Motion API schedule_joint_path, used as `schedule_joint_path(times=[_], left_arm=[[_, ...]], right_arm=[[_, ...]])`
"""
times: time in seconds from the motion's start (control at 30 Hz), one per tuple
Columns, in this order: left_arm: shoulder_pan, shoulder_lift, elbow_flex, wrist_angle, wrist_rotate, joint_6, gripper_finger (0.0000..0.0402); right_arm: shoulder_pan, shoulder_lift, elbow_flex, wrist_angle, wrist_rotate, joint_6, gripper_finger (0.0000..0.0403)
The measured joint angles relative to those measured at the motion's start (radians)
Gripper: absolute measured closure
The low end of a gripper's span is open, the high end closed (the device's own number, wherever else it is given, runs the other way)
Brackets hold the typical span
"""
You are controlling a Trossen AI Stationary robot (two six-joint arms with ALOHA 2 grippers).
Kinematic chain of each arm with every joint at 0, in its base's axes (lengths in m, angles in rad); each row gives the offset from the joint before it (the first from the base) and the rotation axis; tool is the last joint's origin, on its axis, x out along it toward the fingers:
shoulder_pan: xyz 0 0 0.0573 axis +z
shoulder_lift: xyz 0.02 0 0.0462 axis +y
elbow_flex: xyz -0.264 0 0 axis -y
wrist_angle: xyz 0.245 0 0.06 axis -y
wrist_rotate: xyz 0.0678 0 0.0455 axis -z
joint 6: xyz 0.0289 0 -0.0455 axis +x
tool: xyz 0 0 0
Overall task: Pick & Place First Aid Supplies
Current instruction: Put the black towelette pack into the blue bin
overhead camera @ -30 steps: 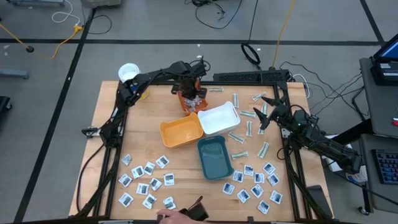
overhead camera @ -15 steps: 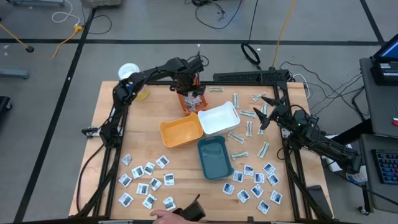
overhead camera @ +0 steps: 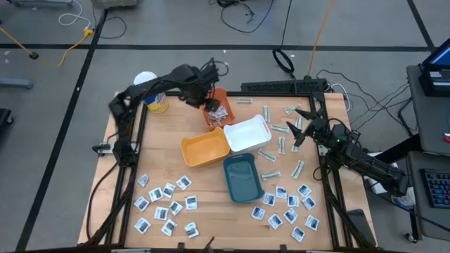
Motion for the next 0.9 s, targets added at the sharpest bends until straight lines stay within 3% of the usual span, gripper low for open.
schedule_joint_path(times=[0.4,0.67,0.9], left_arm=[[-0.269,-0.447,-0.577,0.063,0.012,-0.143,0.0134],[-0.478,-0.648,-0.791,0.046,0.025,-0.309,0.0127],[-0.681,-0.737,-0.916,0.039,0.087,-0.472,0.0127]], right_arm=[[0.000,0.000,0.000,0.000,0.000,0.000,0.0080],[0.000,0.000,0.000,0.000,0.000,0.000,0.0080],[0.000,0.000,0.000,0.000,0.000,0.000,0.0080]])
